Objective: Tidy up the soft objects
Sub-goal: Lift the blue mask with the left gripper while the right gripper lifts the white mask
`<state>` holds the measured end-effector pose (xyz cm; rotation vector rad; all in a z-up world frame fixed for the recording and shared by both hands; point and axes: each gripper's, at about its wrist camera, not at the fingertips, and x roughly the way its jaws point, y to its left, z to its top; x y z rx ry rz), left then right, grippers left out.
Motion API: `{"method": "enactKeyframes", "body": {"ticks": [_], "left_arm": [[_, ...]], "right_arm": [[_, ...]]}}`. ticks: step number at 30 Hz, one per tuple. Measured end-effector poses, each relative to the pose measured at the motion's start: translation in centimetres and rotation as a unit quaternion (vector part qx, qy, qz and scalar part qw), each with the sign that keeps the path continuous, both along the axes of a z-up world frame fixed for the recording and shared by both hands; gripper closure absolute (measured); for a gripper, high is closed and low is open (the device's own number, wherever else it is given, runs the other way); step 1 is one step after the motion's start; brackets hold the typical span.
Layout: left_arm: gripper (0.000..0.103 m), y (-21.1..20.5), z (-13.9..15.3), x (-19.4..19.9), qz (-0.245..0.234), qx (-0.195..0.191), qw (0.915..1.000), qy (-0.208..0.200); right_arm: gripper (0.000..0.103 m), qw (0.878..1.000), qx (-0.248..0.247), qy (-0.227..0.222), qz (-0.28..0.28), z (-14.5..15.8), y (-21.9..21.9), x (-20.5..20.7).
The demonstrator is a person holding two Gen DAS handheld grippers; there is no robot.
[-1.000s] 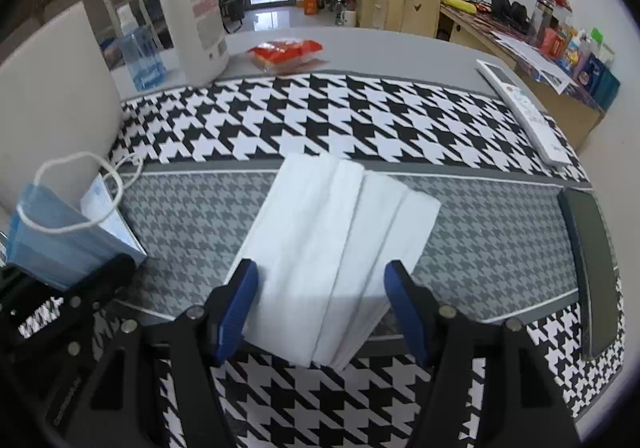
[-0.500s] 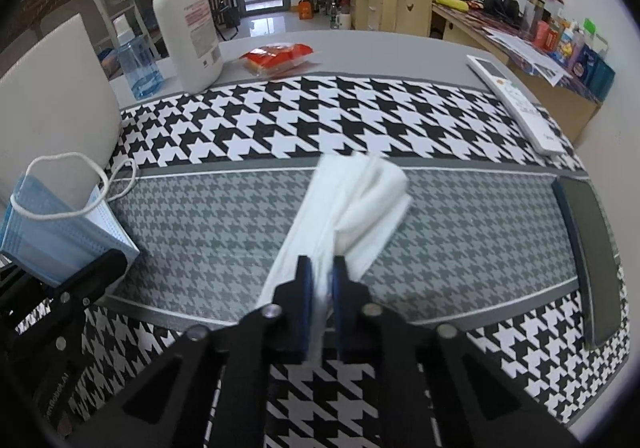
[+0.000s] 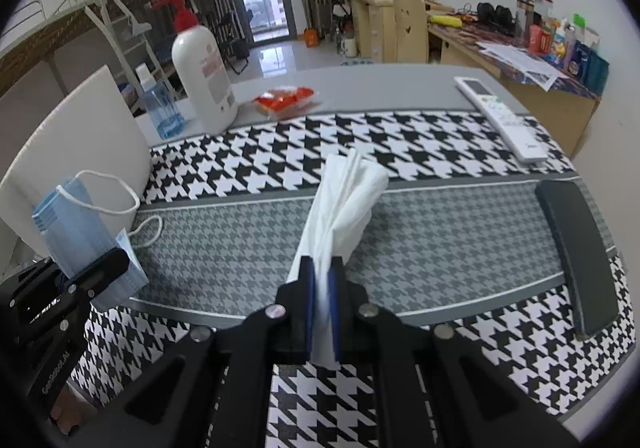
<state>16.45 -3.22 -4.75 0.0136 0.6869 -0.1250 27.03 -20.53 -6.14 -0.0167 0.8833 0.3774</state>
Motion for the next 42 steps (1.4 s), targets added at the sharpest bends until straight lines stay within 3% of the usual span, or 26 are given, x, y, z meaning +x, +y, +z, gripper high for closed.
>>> {"method": "enactKeyframes", "body": {"ticks": [23, 42], "left_arm": [[0.095, 0.4, 5.3, -3.1, -0.016, 0.011, 0.9965, -0.081], [0.095, 0.7, 8.9, -3.6, 0.002, 0.027, 0.9907, -0.133]], "right_arm": [[0.093, 0.996, 0.045, -0.071, 0.002, 4.9, -1.2, -2.6], [0.093, 0.989, 0.065, -0.132, 0.023, 8.3, -0.8, -3.9]]}}
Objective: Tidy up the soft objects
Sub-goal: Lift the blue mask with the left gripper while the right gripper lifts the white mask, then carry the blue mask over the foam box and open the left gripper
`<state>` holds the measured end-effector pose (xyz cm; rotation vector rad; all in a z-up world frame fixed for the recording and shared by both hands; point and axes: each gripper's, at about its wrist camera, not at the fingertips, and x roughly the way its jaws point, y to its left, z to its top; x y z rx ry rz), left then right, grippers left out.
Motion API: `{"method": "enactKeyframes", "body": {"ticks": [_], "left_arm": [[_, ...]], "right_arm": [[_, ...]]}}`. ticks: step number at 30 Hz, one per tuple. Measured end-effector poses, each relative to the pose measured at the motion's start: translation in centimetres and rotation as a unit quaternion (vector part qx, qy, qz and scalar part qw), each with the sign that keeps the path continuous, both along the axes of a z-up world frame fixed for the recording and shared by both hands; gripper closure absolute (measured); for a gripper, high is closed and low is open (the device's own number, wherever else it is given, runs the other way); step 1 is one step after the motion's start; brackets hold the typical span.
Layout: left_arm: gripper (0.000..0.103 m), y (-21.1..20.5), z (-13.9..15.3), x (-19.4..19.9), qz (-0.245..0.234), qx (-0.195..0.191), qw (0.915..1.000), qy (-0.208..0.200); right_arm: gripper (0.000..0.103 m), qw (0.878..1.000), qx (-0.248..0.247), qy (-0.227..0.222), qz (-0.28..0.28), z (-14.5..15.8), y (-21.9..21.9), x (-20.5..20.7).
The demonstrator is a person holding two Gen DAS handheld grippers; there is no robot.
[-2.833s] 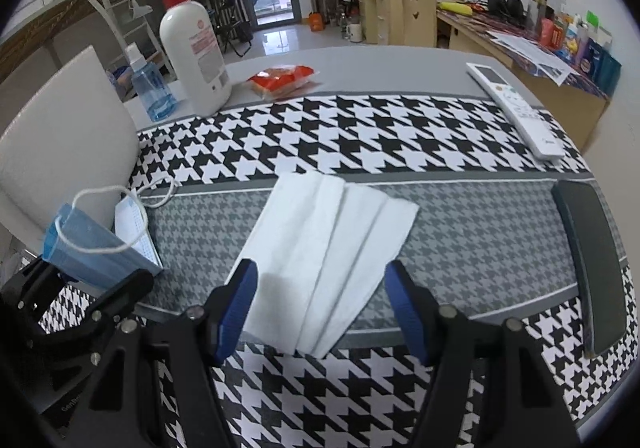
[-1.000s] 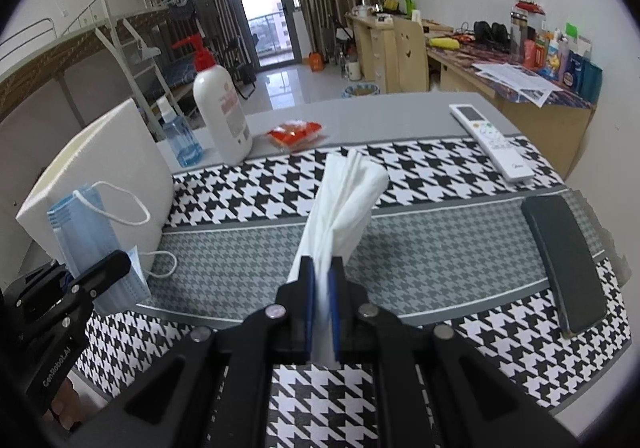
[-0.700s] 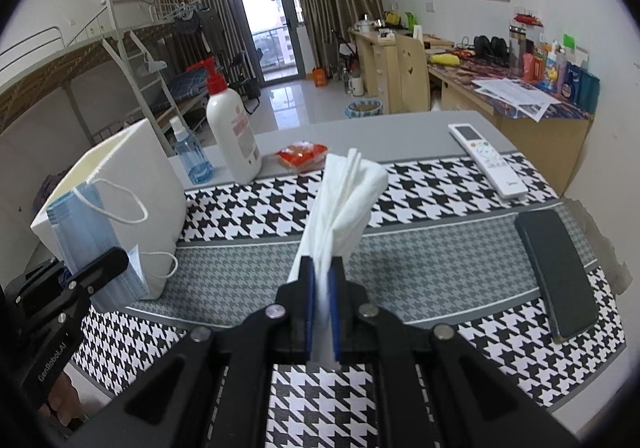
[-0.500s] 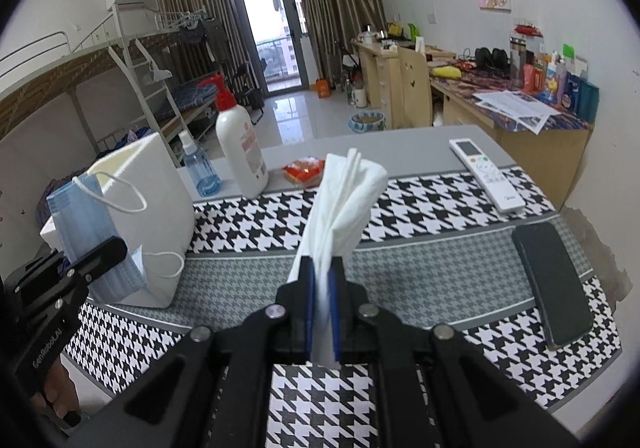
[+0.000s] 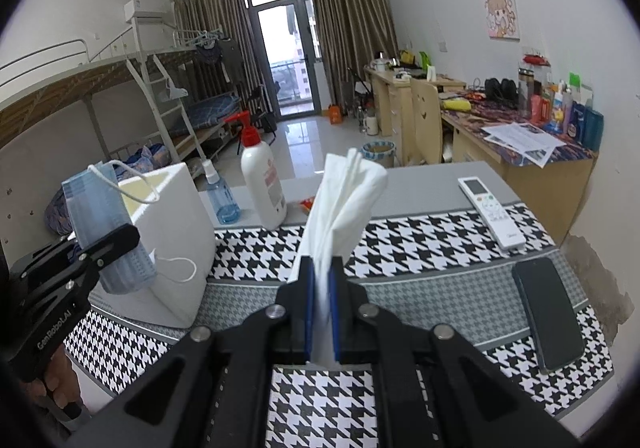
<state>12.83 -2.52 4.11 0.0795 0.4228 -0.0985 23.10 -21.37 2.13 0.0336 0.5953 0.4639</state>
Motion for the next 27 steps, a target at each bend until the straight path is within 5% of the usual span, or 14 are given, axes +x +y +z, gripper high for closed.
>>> {"method": "enactKeyframes", "body": {"ticks": [27], "left_arm": [[0.094, 3.4, 3.5, -0.5, 0.063, -0.003, 0.9963, -0.058]], "right_arm": [[0.093, 0.997, 0.015, -0.055, 0.046, 3.3, 3.0, -0.2]]}}
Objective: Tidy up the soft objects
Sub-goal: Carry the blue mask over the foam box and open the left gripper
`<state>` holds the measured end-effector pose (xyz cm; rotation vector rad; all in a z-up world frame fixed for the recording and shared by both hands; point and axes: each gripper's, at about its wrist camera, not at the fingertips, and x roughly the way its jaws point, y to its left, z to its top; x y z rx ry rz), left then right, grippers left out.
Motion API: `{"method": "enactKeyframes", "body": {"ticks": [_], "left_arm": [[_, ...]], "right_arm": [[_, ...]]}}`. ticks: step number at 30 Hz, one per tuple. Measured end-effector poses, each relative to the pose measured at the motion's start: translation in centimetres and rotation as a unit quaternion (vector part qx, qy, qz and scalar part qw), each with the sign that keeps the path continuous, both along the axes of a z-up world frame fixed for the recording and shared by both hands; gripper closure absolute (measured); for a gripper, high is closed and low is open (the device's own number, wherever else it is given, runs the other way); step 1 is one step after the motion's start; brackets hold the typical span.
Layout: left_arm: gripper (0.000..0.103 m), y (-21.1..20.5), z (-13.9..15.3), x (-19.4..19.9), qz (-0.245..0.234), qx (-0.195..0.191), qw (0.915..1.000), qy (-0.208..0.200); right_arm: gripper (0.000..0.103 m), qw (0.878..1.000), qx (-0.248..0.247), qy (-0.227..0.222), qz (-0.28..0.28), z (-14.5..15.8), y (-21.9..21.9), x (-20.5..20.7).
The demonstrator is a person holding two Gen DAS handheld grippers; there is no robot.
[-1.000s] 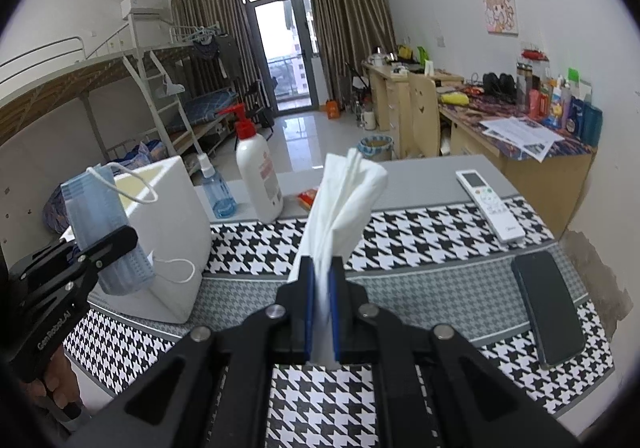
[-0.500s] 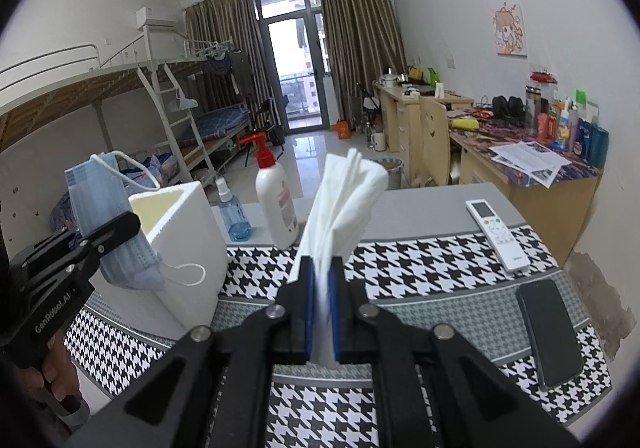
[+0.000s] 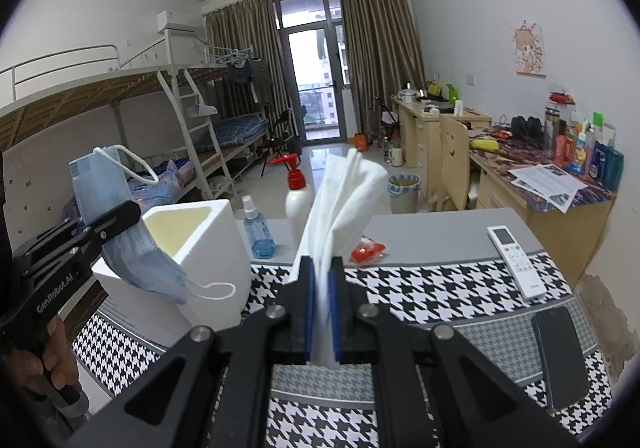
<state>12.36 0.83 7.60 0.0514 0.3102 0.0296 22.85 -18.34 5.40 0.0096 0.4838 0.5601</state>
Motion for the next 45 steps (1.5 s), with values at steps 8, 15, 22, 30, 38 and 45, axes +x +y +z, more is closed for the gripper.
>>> {"method": "enactKeyframes", "body": {"ticks": [8, 15, 22, 30, 38, 45], "left_arm": [[0.094, 1.2, 1.0, -0.5, 0.019, -0.004, 0.9997, -0.016], [0.095, 1.9, 1.9, -0.7, 0.039, 0.001, 0.9988, -0.029], [0.095, 3.3, 1.5, -0.3, 0.078, 0.003, 0.9968, -0.018], [0.095, 4.2, 1.1, 0.1, 0.103, 0.01, 0.9945, -0.011], [0.095, 5.3, 0.0, 1.9, 0.118, 0.01, 0.9928, 0.02], [0.095, 6.3, -0.9, 2.9, 0.125, 0.006, 0.9912, 0.043]], "right_arm": [[0.093, 1.0, 0.004, -0.01, 0.025, 0.6, 1.5, -0.2], [0.093, 0.999, 0.004, -0.011, 0.039, 0.7, 2.4, -0.3], [0.093, 0.998, 0.002, -0.015, 0.058, 1.1, 3.6, -0.5], [0.093, 0.997, -0.004, -0.015, 0.078, 1.0, 5.2, -0.6], [0.093, 0.996, -0.013, -0.012, 0.085, 0.8, 6.3, -0.6], [0.093, 0.996, -0.021, -0.007, 0.083, 0.4, 6.9, -0.4]]}}
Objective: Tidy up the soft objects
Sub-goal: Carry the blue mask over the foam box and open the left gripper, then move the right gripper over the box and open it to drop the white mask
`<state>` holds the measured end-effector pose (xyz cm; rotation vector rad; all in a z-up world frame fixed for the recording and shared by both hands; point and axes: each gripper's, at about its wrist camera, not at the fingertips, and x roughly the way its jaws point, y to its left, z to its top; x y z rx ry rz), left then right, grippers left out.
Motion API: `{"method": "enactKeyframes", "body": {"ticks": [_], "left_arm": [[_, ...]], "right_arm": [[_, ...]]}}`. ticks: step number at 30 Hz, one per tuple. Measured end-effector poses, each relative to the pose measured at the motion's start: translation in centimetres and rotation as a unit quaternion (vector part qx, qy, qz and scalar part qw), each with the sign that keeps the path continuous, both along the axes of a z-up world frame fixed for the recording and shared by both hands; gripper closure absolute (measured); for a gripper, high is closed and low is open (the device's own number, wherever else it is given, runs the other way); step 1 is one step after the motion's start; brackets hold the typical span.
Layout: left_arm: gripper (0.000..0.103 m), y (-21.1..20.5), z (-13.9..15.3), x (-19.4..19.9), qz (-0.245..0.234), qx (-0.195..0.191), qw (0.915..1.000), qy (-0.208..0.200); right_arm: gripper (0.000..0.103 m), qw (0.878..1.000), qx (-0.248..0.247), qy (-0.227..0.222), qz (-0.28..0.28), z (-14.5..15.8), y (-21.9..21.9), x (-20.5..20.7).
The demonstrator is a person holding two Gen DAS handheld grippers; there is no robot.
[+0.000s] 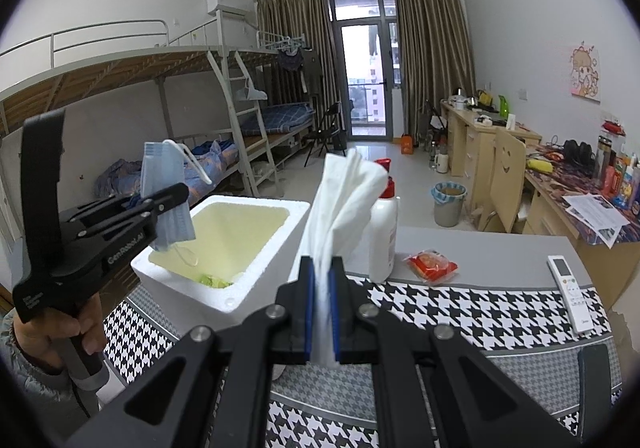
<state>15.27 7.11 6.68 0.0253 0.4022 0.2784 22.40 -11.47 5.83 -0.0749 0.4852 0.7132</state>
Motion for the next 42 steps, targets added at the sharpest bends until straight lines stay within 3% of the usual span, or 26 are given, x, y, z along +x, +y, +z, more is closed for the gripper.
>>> {"method": "enactKeyframes", "body": {"ticks": [15, 17, 19, 21, 23, 25, 30, 42], "left_arm": [[0.092, 1.4, -2.0, 2.4, 0.0, -0.012, 0.9988, 0.048], [0.086, 1.3, -2.3, 2.4, 0.002, -0.013, 0.9986, 0.051], [0.059, 1.4, -2.5, 2.5, 0.002, -0.012, 0.9983, 0.057], [0.044, 1.5, -2.6, 2.2, 0.003, -0.01, 0.9984, 0.056], [0.037, 1.5, -2.7, 2.0, 0.002, -0.007, 0.9985, 0.055], [0.019, 1.5, -2.7, 1.7, -0.001, -0.007, 0.9986, 0.053], [0.001, 2.0, -2.4, 0.4, 0.012, -0.005, 0.9996, 0.024], [0.001, 4.4, -1.8, -1.9, 0.035, -0.012, 0.9993, -0.006]], "right_arm": [[0.093, 1.0, -0.011, 0.007, -0.006, -0.5, 0.6, 0.2], [0.093, 1.0, -0.011, 0.009, -0.007, -0.5, 0.7, 0.3], [0.093, 1.0, -0.011, 0.012, -0.007, -0.6, 0.8, 0.4], [0.093, 1.0, -0.012, 0.012, -0.008, -0.6, 0.9, 0.4], [0.093, 1.0, -0.012, 0.013, -0.008, -0.6, 1.0, 0.4], [0.093, 1.0, -0.014, 0.014, -0.008, -0.5, 1.3, 0.3], [0.093, 1.0, -0.02, 0.012, -0.003, -0.3, 2.2, 0.1], [0.093, 0.999, -0.028, 0.001, 0.016, 0.3, 4.7, -0.4]]}}
